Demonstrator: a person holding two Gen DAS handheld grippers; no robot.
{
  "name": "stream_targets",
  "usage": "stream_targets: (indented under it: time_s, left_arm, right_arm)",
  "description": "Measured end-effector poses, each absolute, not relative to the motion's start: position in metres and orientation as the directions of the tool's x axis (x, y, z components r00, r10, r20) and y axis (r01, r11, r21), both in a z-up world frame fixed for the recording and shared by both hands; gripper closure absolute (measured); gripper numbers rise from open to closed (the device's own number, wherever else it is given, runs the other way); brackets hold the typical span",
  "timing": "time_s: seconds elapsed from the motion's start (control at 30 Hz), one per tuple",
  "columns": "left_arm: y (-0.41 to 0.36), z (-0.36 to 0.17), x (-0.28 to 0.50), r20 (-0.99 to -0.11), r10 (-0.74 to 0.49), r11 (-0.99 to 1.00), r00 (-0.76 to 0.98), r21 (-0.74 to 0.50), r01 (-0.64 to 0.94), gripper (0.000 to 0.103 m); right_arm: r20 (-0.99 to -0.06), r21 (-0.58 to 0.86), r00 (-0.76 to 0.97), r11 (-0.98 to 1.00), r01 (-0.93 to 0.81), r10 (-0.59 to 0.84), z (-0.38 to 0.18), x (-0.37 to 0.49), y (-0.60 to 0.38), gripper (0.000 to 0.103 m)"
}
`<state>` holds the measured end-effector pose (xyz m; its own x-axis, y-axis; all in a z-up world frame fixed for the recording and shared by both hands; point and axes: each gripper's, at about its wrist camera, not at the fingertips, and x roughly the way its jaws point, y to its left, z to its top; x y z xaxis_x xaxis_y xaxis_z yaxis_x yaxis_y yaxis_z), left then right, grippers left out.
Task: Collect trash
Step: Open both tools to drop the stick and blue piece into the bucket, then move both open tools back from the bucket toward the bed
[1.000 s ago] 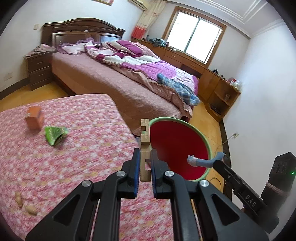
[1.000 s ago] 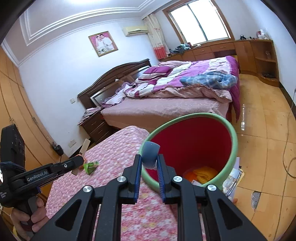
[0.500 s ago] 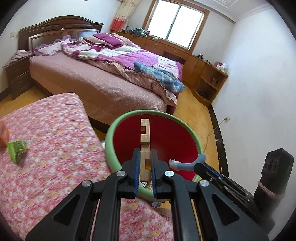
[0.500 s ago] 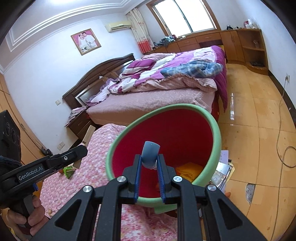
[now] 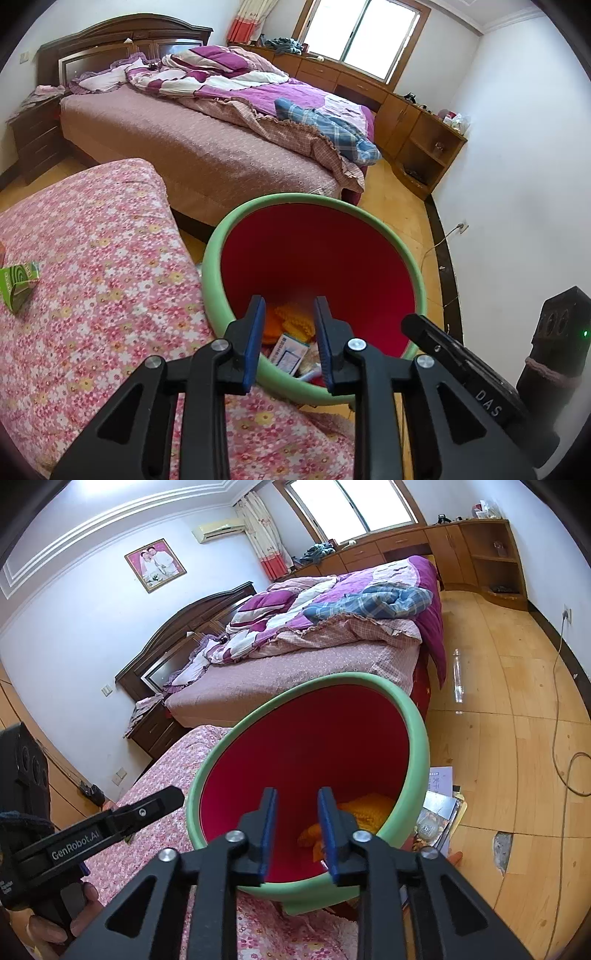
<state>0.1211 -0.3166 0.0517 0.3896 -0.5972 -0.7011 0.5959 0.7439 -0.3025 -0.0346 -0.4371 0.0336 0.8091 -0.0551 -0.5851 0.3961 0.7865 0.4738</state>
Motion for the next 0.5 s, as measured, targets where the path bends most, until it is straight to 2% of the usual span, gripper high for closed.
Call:
stream_targets:
  time_s: [0.07,0.17,0.3,0.5]
  left_arm:
    - [-0.312,0.051,0.120,-0.705,-0.591,0.750,0.393,-0.300,0.589,0.076]
    - [-0.302,0.052,0.117,-0.707,-0.583,0.761,0.400,-0.303,0.573,0.076]
    - [-0.284,0.055,0.109,-0.711,-0.561,0.778,0.424,-0.279,0.563,0.065]
    - [-0.251,0.059,0.106,-0.719,-0.523,0.817,0.457,-0.271,0.509,0.064]
  right_arm:
    - [-0.582,0.473,0.811,0.789,0.392,-0.055,0.035,-0.036,-0.435,0.070]
    - [-0.580,0.466,0.813,0.795,0.389,-0.058,0.038,-0.037,-0.430,0.063]
    - [-0.577,0.464,0.814,0.793,0.395,-0.068,0.040,-0.041,-0.426,0.057]
    - [-0.568,0.466,0.821,0.802,0.374,-0.053,0.046,-0.044,-0.412,0.056]
